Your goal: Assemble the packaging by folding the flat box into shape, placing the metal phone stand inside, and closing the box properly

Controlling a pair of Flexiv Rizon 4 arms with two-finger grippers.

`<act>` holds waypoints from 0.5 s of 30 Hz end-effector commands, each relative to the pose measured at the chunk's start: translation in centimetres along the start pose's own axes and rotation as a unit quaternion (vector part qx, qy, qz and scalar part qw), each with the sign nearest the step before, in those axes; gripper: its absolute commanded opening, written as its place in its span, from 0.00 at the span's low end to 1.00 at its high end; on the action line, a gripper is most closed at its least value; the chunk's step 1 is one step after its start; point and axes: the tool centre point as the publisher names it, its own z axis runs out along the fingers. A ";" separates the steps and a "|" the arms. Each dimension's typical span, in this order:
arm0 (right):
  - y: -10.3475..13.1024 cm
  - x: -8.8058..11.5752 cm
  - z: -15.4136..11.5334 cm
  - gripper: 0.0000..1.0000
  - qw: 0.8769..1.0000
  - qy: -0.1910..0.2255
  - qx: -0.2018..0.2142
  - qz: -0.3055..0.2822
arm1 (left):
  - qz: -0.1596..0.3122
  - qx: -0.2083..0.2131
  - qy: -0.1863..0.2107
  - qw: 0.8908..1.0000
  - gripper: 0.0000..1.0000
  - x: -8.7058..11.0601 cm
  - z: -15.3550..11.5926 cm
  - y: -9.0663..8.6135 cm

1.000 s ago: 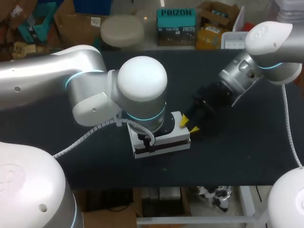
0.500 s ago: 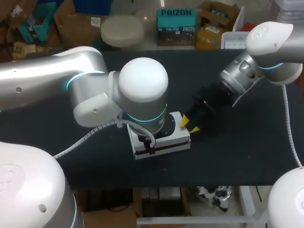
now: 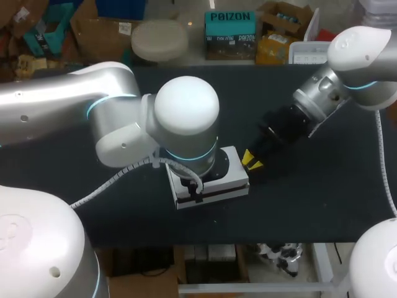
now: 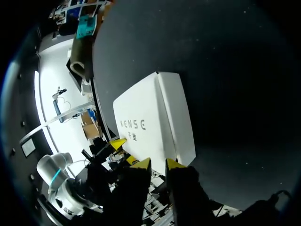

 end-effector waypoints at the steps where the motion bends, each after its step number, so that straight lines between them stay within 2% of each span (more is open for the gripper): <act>1: -1.1 0.3 -0.4 0.00 1.000 -0.003 -0.011 -0.003 | 0.000 -0.001 -0.003 1.000 0.40 0.4 0.1 -0.1; 7: -1.7 0.8 -0.3 0.00 1.000 -0.010 -0.017 -0.015 | 0.001 -0.001 -0.004 1.000 0.40 0.5 -0.1 -0.1; 15: -1.8 1.0 1.3 0.00 0.999 -0.022 -0.006 -0.026 | 0.000 -0.001 -0.004 1.000 0.40 0.5 -0.1 -0.2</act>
